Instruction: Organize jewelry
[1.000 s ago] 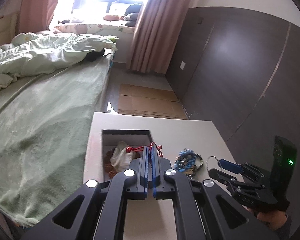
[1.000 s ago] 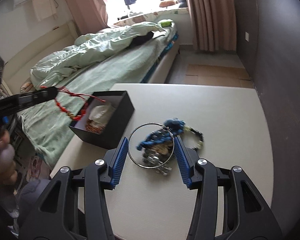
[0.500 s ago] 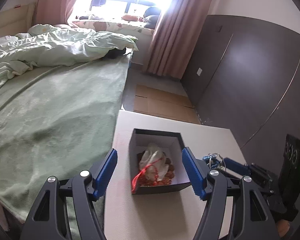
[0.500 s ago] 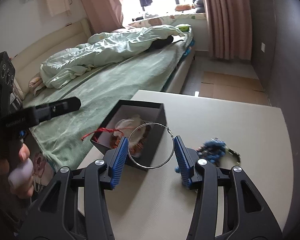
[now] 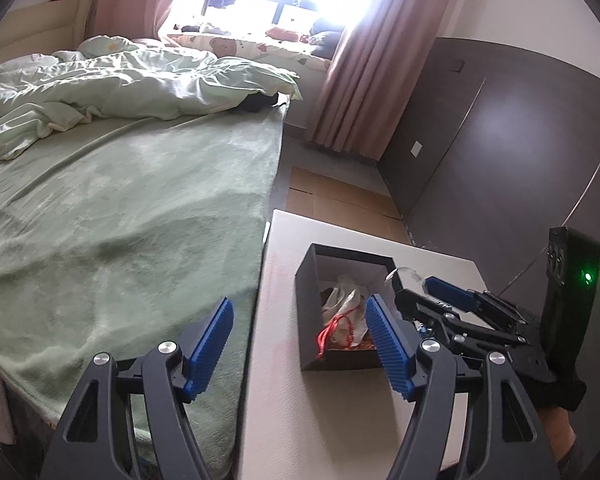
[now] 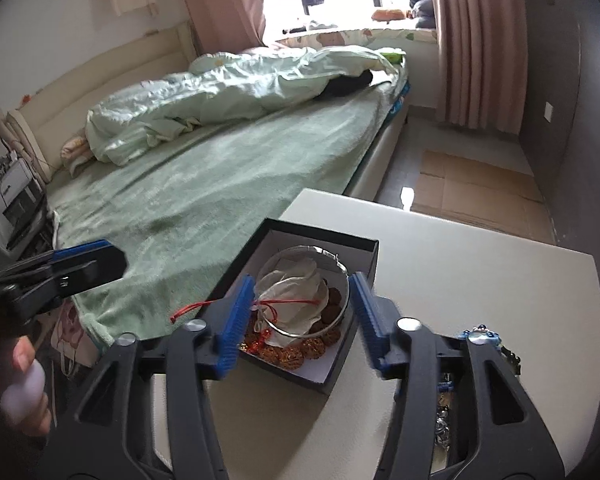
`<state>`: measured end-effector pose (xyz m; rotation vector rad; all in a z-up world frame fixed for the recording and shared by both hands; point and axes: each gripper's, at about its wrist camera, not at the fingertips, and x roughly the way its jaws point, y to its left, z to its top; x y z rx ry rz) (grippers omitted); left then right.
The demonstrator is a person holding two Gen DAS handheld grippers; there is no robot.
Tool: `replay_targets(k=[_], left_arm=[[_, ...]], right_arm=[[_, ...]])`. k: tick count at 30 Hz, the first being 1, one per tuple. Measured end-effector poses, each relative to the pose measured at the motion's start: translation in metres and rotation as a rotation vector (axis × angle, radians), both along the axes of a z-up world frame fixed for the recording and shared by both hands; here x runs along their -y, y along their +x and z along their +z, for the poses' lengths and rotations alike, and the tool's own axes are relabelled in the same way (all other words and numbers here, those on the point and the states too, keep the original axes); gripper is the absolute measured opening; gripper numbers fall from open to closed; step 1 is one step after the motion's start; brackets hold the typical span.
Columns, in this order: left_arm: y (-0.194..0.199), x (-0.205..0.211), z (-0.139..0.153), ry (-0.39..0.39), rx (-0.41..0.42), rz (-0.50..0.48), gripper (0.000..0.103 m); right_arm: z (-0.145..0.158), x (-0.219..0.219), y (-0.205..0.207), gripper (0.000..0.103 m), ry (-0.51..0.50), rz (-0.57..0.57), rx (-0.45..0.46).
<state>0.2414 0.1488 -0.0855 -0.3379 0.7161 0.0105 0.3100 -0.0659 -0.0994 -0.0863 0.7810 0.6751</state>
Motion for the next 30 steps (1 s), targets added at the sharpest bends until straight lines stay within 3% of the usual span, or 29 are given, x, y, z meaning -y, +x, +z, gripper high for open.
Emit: replay_targets(k=[1,7,10,12,18,30], left_arm=[[0.000,-0.001,0.000,-0.002,-0.002,0.005,0.068],[-0.001,0.000,0.001,-0.004,-0.004,0.012,0.073],[0.000,0.007,0.004,0.000,-0.003,0.007,0.082],[0.000,0.014,0.007,0.011,0.007,0.011,0.094],[0.006,0.034,0.012,0.014,0.008,0.000,0.095],[0.014,0.086,0.009,0.025,0.011,-0.058,0.094]], right_arm=[[0.000,0.002,0.000,0.089,0.001,-0.017,0.002],[0.006,0.037,0.002,0.089,0.043,-0.108,-0.003],[0.005,0.063,0.004,0.089,0.055,-0.165,-0.043],[0.005,0.083,0.001,0.089,0.074,-0.202,-0.064],[0.008,0.121,0.002,0.093,0.156,-0.253,-0.122],[0.001,0.161,-0.004,0.096,0.105,-0.346,-0.144]])
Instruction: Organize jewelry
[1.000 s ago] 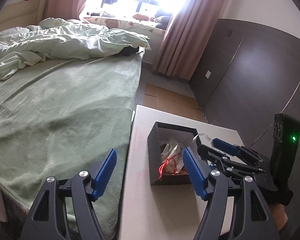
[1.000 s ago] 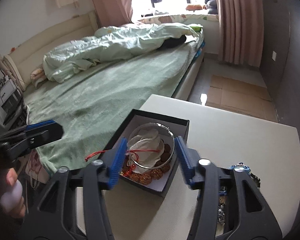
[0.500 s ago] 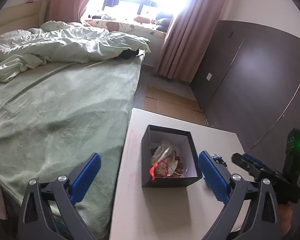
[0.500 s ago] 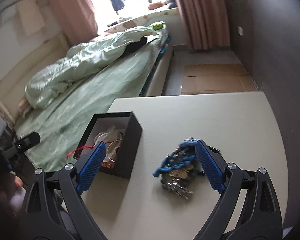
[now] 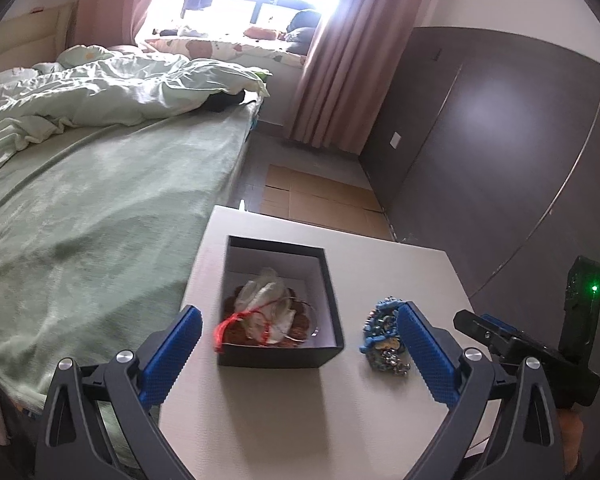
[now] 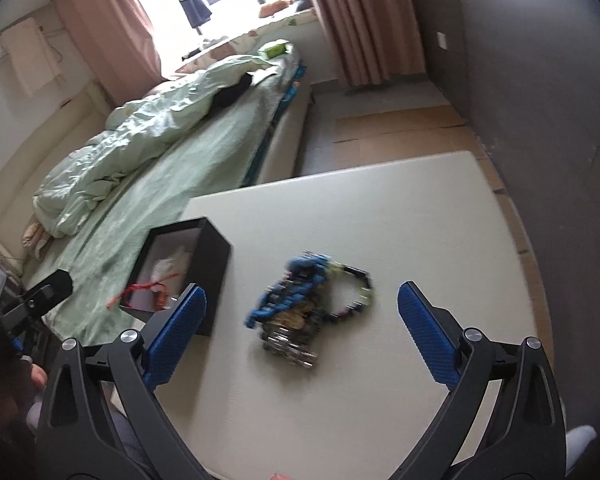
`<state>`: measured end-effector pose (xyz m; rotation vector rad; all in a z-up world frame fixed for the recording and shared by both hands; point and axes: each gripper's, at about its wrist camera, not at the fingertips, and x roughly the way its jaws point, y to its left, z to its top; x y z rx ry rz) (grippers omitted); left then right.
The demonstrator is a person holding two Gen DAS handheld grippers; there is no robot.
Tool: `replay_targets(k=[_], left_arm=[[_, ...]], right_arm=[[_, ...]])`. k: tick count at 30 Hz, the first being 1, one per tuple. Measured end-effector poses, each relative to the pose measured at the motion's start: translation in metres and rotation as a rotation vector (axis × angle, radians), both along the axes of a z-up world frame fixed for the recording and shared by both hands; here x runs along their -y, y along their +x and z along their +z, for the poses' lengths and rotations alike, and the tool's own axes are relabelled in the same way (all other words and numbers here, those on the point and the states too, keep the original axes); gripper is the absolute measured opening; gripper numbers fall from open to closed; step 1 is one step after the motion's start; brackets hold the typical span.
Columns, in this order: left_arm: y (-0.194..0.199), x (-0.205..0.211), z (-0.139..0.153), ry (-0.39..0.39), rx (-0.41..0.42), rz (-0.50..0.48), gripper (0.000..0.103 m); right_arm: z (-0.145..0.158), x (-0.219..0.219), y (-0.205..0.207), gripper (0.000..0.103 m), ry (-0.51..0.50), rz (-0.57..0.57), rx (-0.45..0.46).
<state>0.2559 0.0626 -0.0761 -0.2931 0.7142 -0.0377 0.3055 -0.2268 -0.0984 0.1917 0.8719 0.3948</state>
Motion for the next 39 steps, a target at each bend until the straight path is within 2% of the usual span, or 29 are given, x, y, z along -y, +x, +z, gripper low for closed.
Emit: replay_targets(k=[5,11,14,17,18,20,24,35,39], left_arm=[[-0.001,0.030,-0.003,0.007,0.010,-0.045,0.094],[0.003,0.065,-0.014,0.037,-0.021,-0.086,0.081],[0.007,0.078,-0.023,0.029,-0.045,-0.103,0.078],[0.012,0.088,-0.033,0.023,-0.070,-0.105,0.069],[0.015,0.091,-0.037,0.016,-0.084,-0.109,0.063],[0.019,0.097,-0.046,0.000,-0.109,-0.114,0.058],[0.027,0.108,-0.063,-0.030,-0.149,-0.125,0.047],[0.048,0.130,-0.094,-0.045,-0.199,-0.127,0.032],[0.055,0.129,-0.103,-0.066,-0.212,-0.117,0.031]], right_arm=[[-0.013,0.025,0.001,0.096,-0.008,-0.072,-0.067],[-0.019,0.045,-0.003,0.096,-0.021,-0.136,-0.090],[-0.020,0.054,-0.004,0.096,-0.021,-0.161,-0.092],[-0.019,0.062,-0.005,0.095,-0.015,-0.174,-0.084],[-0.020,0.066,-0.005,0.093,-0.010,-0.178,-0.084],[-0.022,0.072,-0.003,0.083,0.004,-0.189,-0.094],[-0.030,0.090,0.002,0.079,0.051,-0.229,-0.140],[-0.032,0.100,0.004,0.079,0.071,-0.218,-0.159],[-0.033,0.100,0.006,0.079,0.074,-0.209,-0.164]])
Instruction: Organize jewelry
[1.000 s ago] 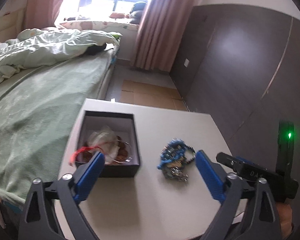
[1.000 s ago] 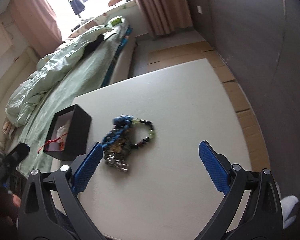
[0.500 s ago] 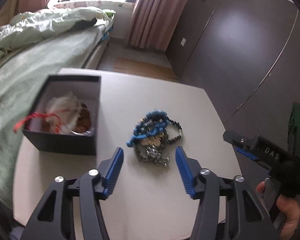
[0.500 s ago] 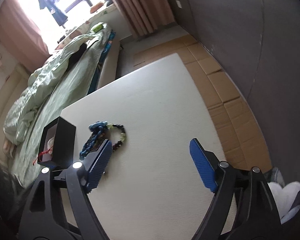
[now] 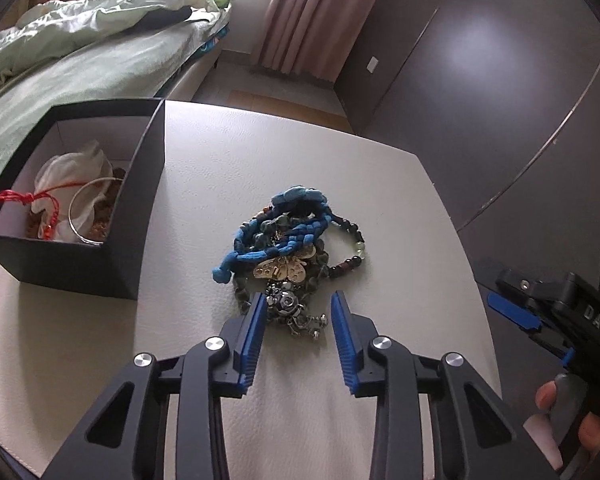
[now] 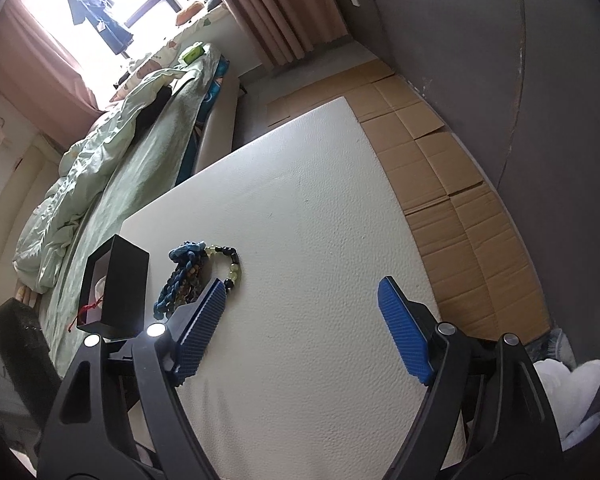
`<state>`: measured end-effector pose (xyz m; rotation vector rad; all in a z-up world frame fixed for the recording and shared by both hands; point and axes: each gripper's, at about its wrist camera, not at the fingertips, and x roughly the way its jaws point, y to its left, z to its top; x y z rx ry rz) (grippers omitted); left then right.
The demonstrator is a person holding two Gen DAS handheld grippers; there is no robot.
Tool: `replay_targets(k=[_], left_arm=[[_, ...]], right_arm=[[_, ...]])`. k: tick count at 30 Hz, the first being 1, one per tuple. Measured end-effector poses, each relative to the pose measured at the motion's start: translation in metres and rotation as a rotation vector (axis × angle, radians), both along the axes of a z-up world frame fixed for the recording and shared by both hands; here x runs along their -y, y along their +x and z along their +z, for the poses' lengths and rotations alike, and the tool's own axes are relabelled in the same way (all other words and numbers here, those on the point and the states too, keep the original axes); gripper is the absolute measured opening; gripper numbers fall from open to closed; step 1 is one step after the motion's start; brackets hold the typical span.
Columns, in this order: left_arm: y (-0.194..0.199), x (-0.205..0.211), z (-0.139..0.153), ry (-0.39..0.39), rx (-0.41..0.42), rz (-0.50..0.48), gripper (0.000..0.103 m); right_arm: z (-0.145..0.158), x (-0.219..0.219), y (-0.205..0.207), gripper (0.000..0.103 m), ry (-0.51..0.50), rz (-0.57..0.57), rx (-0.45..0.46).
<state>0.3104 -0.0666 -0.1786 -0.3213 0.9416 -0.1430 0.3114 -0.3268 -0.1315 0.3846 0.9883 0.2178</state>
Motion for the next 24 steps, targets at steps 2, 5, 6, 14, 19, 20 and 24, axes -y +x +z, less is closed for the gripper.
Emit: replay_targets(k=[2,5,6,14,19,20,24], left_arm=[[0.003,-0.001,-0.003,-0.001,-0.001,0.002,0.029],[0.007,-0.002,-0.005,-0.002,-0.001,0.002,0.026],[0.007,-0.002,-0.006,-0.001,-0.002,0.001,0.026],[0.008,0.004,-0.011,0.039,-0.049,-0.032,0.015],[0.002,0.000,0.008,0.017,-0.005,-0.055,0.013],[0.000,0.000,0.013,0.015,0.006,-0.064,0.012],[-0.007,-0.006,0.040,0.020,0.060,-0.077,0.012]], right_arm=[[0.000,-0.001,0.000,0.079,-0.002,0.006,-0.002],[-0.001,-0.004,0.002,0.079,-0.002,0.016,-0.004],[-0.001,-0.005,0.002,0.079,-0.003,0.019,-0.005],[-0.003,-0.011,0.005,0.079,-0.011,0.036,-0.014],[-0.005,-0.012,0.006,0.079,-0.017,0.041,-0.022],[-0.005,-0.013,0.006,0.079,-0.019,0.043,-0.022],[-0.005,-0.019,0.007,0.079,-0.024,0.055,-0.020]])
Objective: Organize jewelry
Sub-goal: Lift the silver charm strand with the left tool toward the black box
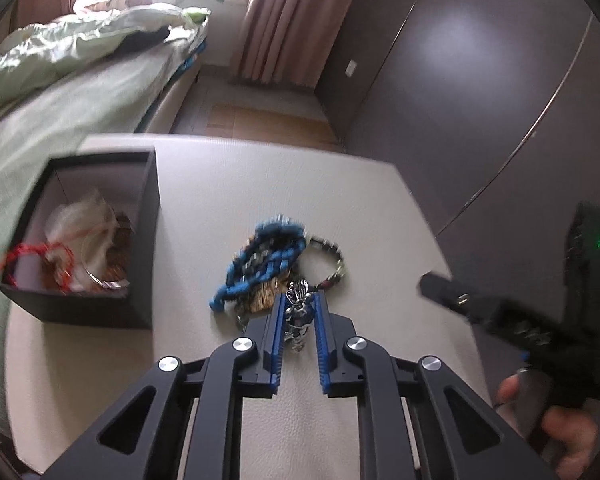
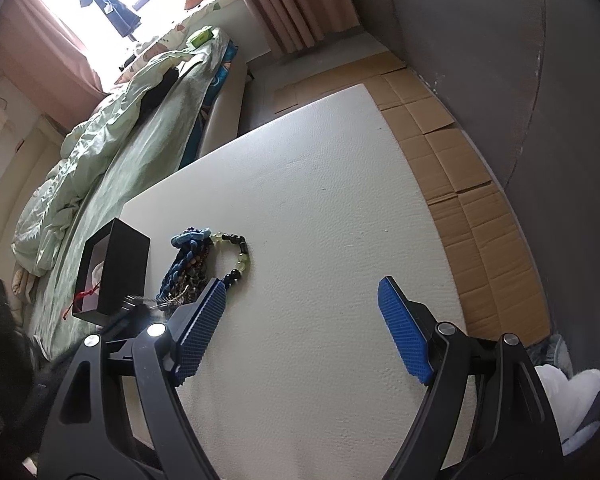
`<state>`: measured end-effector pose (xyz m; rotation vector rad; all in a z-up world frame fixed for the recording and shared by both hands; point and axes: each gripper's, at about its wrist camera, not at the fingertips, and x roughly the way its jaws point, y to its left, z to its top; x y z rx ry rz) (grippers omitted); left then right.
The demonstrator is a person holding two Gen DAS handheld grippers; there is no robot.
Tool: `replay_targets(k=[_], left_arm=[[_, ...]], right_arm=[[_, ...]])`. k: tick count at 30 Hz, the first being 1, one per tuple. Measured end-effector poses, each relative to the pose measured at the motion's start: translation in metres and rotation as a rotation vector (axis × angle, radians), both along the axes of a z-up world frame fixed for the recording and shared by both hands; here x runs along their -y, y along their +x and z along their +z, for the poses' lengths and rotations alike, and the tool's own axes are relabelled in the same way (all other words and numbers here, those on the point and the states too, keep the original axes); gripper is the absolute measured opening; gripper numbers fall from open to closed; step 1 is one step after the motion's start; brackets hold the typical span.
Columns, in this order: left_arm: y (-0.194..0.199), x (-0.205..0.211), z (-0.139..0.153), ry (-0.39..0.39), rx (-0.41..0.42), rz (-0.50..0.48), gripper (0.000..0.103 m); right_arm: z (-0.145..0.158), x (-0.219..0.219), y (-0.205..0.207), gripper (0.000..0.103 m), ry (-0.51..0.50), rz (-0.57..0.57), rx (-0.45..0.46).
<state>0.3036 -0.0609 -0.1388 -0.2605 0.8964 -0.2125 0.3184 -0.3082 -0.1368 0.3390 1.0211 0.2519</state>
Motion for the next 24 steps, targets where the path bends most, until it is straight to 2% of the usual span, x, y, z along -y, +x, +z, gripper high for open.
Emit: replay_targets(k=[5,15,24], left_arm=[[-0.004,-0.010,0.031,-0.011,0.053,0.003,0.012],[-0.016,-0.023,0.085,-0.020,0.147,0.001,0.012],[-0.032,-0.032,0.142,-0.023,0.256,-0.003,0.012]], right_arm=[[0.001,-0.007,0.000,0.078,-0.009,0.020,0.010],[0.001,-0.027,0.002,0.062,-0.021,0.085,0.019],[-0.002,-0.048,0.003,0.062,-0.030,0.123,0.012]])
